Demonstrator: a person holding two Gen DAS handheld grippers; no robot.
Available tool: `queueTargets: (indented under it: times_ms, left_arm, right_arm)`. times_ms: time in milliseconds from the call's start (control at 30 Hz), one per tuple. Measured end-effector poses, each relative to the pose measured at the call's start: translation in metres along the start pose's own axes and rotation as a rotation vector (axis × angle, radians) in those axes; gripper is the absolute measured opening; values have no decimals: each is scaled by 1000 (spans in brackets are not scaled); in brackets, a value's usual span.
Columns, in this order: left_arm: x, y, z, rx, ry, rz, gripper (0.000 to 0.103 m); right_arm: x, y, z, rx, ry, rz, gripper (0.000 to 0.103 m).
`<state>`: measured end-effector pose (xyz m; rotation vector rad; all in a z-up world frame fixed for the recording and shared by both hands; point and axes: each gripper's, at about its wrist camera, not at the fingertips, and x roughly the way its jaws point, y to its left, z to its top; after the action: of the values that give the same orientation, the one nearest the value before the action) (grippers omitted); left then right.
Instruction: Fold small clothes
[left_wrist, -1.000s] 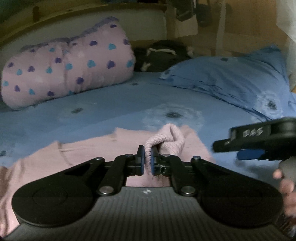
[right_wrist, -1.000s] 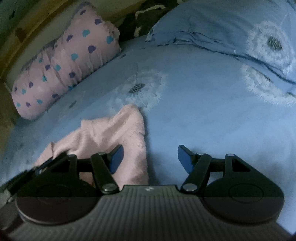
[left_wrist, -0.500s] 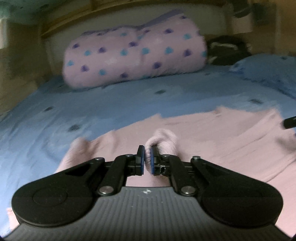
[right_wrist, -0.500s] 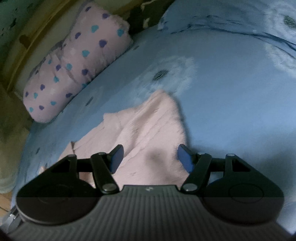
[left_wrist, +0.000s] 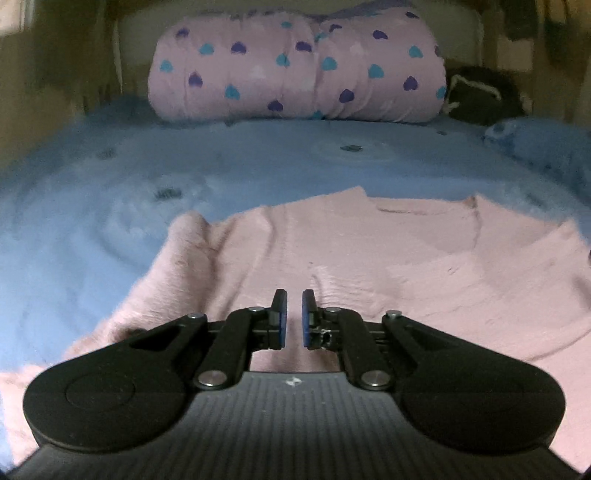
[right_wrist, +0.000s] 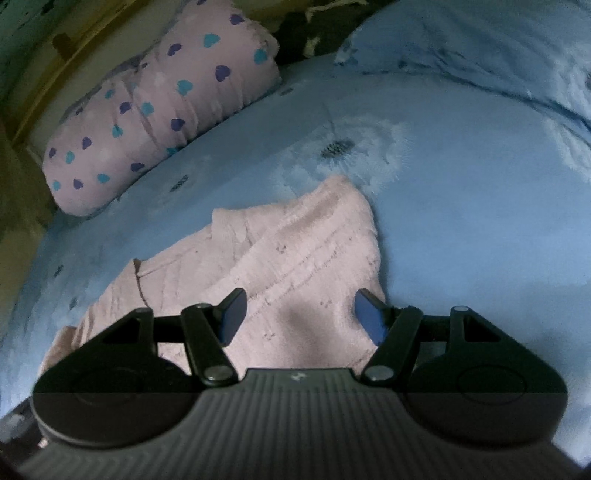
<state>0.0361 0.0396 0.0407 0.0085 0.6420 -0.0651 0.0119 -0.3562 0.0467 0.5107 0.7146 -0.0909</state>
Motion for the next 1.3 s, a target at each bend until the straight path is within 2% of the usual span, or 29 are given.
queueTargets:
  times_ms: [133,267,333,367,400,467,600,833,967,1067,1200,1300]
  left_arm:
    - [-1,4,11,-75,30,-97,10]
    - [6,2,16,-94,56,-97,11]
    - [11,5,16,-106,77,-101,17]
    - [13,6,16,-109,83,-109,29]
    - [16,8,15,-104,92,-124,53]
    - [25,13,16,-90,117,-176,79]
    - [29,21,20,-96,101,-239,80]
    - [26,20,30,-89,117,-421,85]
    - [24,13,25,-63,126,-415,85]
    - [21,13,24,-48,114,-416,85]
    - [31,5,24,-79,140,-433,85]
    - [42,-7,23,-46,151,-369,85]
  right_arm:
    - [-1,3,0,-68,-17,-13,68]
    - [-5,7,3,-104,-80,-29,68]
    - [-2,8,7,-140,-104,-55,67]
    - [0,7,11,-149,-124,-88,67]
    - [1,5,14,-136,-139,-112,67]
    - [1,-3,17,-76,-154,-122,67]
    - [5,-15,15,20,-154,-103,67]
    - [19,-6,7,-23,-212,-274,67]
    - [21,0,15,-97,-237,-269,66]
    - [24,1,18,-145,-282,-320,67]
    - [30,-1,22,-168,-271,-277,67]
    - [33,2,24,-203,-248,-250,67]
